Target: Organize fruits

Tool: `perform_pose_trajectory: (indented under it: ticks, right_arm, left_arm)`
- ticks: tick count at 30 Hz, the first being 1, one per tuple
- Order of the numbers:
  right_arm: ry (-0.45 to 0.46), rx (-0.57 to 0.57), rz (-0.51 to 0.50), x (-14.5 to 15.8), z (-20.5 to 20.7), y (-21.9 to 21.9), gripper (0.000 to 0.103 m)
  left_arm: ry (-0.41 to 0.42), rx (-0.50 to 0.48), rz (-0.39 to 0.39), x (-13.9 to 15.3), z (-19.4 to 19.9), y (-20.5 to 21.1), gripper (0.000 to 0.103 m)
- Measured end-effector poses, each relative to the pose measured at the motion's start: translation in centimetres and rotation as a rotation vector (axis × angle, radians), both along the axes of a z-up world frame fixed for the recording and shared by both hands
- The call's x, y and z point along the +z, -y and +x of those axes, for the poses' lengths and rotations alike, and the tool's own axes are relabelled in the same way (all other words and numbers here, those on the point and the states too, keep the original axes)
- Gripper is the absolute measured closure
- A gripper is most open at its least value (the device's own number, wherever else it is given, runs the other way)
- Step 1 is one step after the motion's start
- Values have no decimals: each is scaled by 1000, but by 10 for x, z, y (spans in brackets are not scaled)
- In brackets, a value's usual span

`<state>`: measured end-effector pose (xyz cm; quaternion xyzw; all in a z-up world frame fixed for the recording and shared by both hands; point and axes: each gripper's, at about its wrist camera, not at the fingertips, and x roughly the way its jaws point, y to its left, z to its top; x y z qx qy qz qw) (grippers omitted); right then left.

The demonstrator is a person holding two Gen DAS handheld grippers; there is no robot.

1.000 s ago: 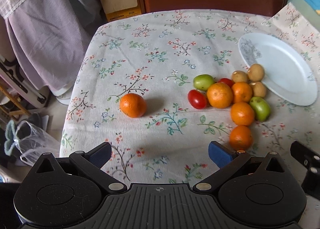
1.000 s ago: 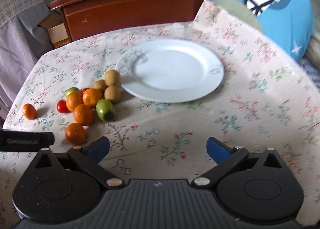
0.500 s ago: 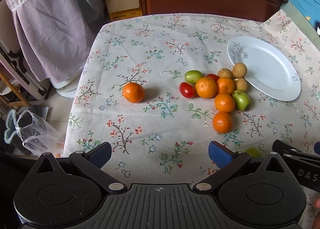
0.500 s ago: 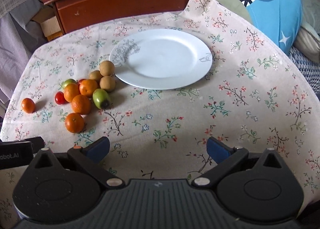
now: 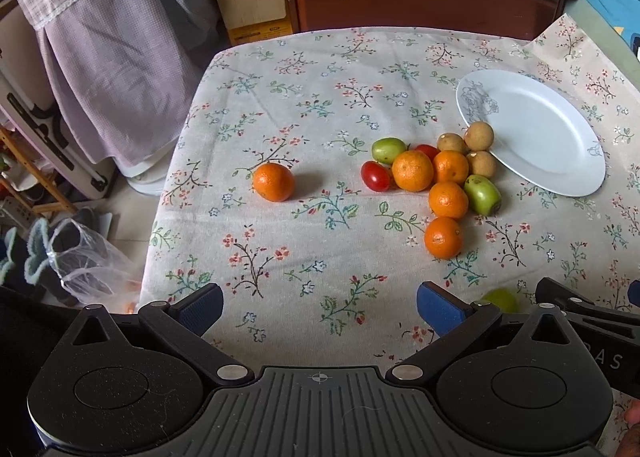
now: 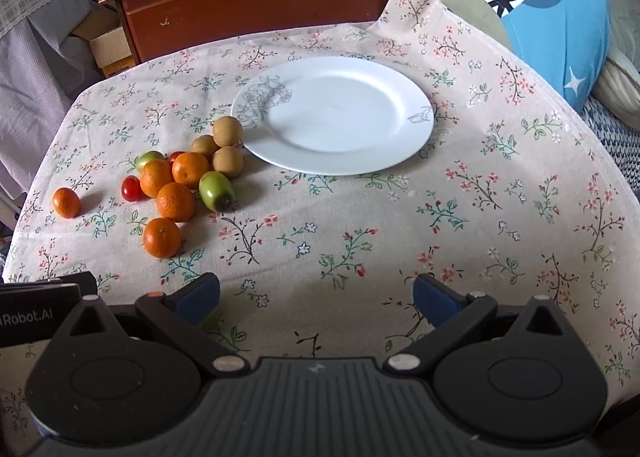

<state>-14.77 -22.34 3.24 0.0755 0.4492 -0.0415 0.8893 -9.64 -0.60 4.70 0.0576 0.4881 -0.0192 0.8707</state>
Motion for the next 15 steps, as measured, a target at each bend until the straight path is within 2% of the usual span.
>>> perform_pose_trajectory:
  ticks: [8,15]
  right_arm:
    - [-25,19,-4,-3,2,-3,1]
    - [-11,31,-9,0,2,-4,1]
  left_arm:
    - [1,12,5,1,0,0,0]
    - [0,23,-1,2,0,-2,0]
